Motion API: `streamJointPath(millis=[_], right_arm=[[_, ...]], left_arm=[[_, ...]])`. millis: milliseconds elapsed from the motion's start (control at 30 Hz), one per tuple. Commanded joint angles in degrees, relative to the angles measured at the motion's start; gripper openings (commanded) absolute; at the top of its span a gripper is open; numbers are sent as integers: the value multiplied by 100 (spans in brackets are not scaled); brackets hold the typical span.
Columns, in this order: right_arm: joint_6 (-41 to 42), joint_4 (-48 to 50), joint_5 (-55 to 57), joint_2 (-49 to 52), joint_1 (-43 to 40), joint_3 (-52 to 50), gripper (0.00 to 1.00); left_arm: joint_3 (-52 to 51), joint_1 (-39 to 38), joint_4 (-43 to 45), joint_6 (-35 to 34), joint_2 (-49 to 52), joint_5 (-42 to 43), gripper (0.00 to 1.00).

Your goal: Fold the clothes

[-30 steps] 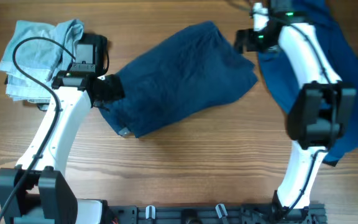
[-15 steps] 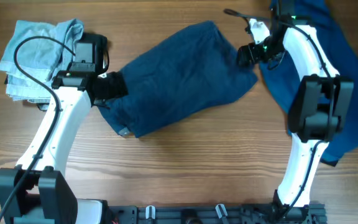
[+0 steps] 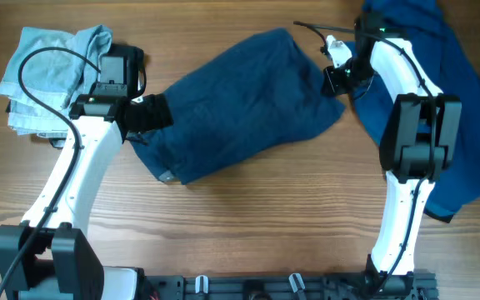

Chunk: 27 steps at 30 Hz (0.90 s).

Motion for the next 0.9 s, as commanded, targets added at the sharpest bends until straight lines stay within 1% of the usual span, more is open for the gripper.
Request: streamJointPath(millis=[0, 33, 100, 167, 267, 367, 400, 433, 467, 500, 567, 633, 700, 767, 833, 867], right_arm=[[1005, -192, 76, -400, 20, 17, 4], [1460, -289, 308, -684, -9, 17, 4], [2105, -509, 710, -999, -42, 17, 4], [3040, -979, 1462, -1220, -173, 15, 4], [3224, -1281, 1519, -1198, -442, 2, 4], [3075, -1552, 1423, -1198, -584, 2, 5], [2686, -1620, 1073, -1198, -566, 2, 29], [2470, -1633, 890, -1200, -546, 4, 54], [2243, -1641, 815, -1200, -514, 4, 68], [2096, -1633, 815, -1207, -487, 11, 72], [1840, -1521, 750, -1222, -411, 79, 77], [1670, -1342, 697, -1248, -299, 114, 78], [1670, -1228, 688, -1248, -190, 114, 79], [1652, -1126, 691, -1248, -105, 114, 79], [1650, -1082, 691, -1248, -79, 114, 79], [1652, -1069, 691, -1248, -79, 114, 79]], left_arm=[[83, 15, -11, 28, -74, 70, 83], [83, 15, -13, 28, -74, 81, 83], [81, 15, -13, 28, -74, 177, 83], [76, 15, -33, 28, -74, 221, 83], [76, 15, -140, 28, -74, 221, 83], [37, 15, -133, 28, 0, 221, 84], [24, 15, -83, 31, 103, 221, 84], [24, 15, -22, 31, 208, 223, 84], [24, 15, 96, 39, 385, 223, 83], [24, 15, 260, 201, 560, 328, 83], [24, 15, 710, 743, 896, 870, 79], [24, 15, 1034, 1049, 1158, 1080, 75], [24, 15, 1261, 1405, 1469, 1342, 74], [24, 15, 1410, 1552, 1768, 1351, 73], [24, 15, 1596, 1552, 1878, 1353, 72], [24, 15, 1652, 1550, 1880, 1353, 69]])
